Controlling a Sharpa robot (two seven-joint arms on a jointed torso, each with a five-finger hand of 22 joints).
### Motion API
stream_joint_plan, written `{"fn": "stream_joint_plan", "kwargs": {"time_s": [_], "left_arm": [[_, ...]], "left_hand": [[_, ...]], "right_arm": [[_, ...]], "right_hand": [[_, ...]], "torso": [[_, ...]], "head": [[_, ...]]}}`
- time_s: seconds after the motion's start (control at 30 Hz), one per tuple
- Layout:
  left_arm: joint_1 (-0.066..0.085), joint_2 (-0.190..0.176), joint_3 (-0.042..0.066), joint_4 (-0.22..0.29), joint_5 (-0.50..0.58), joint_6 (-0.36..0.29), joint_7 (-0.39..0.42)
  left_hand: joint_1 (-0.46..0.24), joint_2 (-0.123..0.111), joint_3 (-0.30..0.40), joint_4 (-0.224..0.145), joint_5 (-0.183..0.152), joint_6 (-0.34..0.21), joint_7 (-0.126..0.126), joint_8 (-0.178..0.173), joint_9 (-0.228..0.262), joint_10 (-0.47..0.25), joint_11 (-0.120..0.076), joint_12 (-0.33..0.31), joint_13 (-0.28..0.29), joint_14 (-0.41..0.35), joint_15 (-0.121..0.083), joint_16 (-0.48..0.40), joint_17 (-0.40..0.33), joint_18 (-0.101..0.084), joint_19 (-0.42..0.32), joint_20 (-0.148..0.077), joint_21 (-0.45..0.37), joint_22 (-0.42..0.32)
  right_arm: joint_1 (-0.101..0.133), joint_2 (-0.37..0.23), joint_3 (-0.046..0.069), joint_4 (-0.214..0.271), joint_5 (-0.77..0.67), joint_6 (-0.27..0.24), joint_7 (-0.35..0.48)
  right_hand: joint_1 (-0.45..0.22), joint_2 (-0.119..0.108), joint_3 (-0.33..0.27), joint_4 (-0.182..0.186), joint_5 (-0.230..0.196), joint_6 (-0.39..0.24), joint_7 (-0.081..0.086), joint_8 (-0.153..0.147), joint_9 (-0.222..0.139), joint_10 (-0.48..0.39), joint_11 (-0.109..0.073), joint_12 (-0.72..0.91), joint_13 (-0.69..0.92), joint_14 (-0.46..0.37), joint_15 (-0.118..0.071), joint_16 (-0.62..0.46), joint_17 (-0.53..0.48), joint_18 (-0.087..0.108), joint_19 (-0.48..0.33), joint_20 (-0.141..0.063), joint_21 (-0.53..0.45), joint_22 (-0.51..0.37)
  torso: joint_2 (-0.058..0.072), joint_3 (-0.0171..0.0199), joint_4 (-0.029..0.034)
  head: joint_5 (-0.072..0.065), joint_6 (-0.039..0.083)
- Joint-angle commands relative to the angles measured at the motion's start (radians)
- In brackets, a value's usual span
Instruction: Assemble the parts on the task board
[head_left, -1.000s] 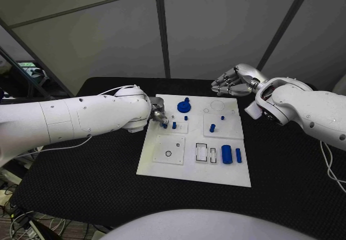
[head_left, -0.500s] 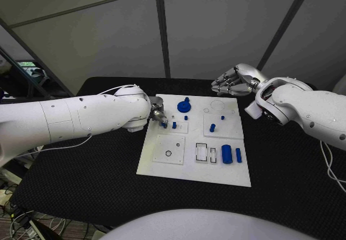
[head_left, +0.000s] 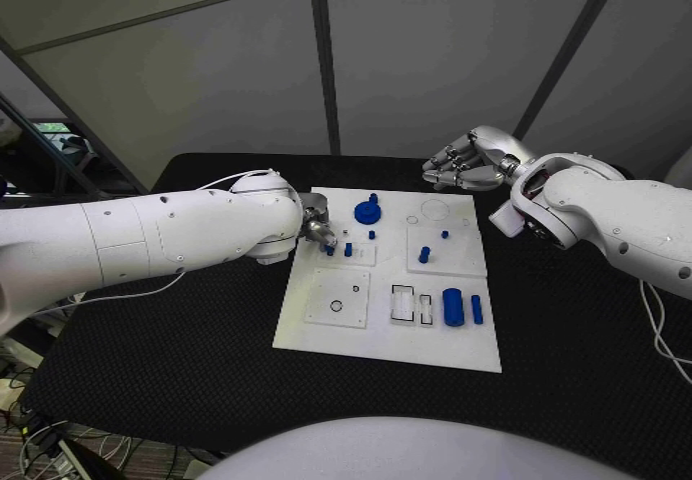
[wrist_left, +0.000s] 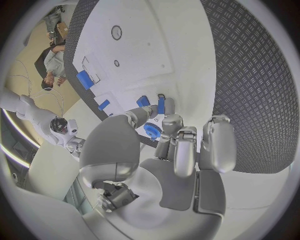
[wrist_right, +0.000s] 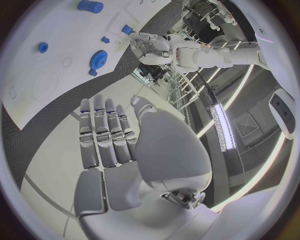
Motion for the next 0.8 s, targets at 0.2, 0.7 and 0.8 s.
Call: {"fn": "stream_joint_plan", "kwargs": {"time_s": [0.2, 0.7, 0.8], "left_arm": [[-0.004, 0.003, -0.001, 0.004, -0.003, -0.003, -0.008], [-0.008, 0.002, -0.001, 0.004, -0.042, 0.019, -0.010], [-0.010, 0.002, -0.001, 0.005, -0.051, 0.025, -0.010]], "left_hand": [[-0.002, 0.010, 0.098, -0.106, 0.006, -0.008, -0.002, 0.005, 0.001, 0.077, -0.065, 0.009, 0.005, 0.107, -0.007, 0.002, 0.263, -0.007, 0.064, -0.006, 0.007, 0.214], [-0.005, 0.010, 0.087, -0.106, 0.005, -0.009, -0.004, 0.010, 0.003, 0.076, -0.067, 0.006, -0.001, 0.107, -0.008, 0.002, 0.263, -0.008, 0.065, -0.007, 0.012, 0.215], [-0.005, 0.010, 0.084, -0.106, 0.005, -0.009, -0.005, 0.011, 0.004, 0.077, -0.067, 0.007, 0.000, 0.107, -0.009, 0.002, 0.263, -0.008, 0.065, -0.007, 0.013, 0.215]], "right_arm": [[0.002, 0.000, 0.000, 0.001, -0.001, 0.005, 0.007], [0.002, 0.000, 0.000, 0.000, -0.001, 0.006, 0.008], [0.002, 0.001, 0.000, -0.001, -0.001, 0.006, 0.008]], "right_hand": [[-0.002, 0.009, 0.003, 0.004, 0.005, -0.007, -0.003, 0.003, 0.001, -0.006, 0.000, 0.005, 0.000, -0.007, -0.003, -0.001, -0.001, 0.006, 0.007, -0.002, -0.006, 0.000], [-0.002, 0.009, 0.003, 0.004, 0.005, -0.007, -0.003, 0.003, 0.001, -0.006, 0.000, 0.005, 0.000, -0.007, -0.003, -0.001, -0.001, 0.006, 0.007, -0.002, -0.006, 0.000], [-0.002, 0.009, 0.003, 0.004, 0.005, -0.007, -0.003, 0.003, 0.001, -0.006, 0.000, 0.005, 0.000, -0.007, -0.003, -0.001, -0.001, 0.006, 0.007, -0.002, -0.006, 0.000]], "torso": [[-0.001, 0.0002, 0.0002], [0.000, -0.0004, 0.0004], [0.000, -0.0003, -0.0001]], "head": [[0.000, -0.002], [0.000, -0.006], [0.001, -0.007]]}}
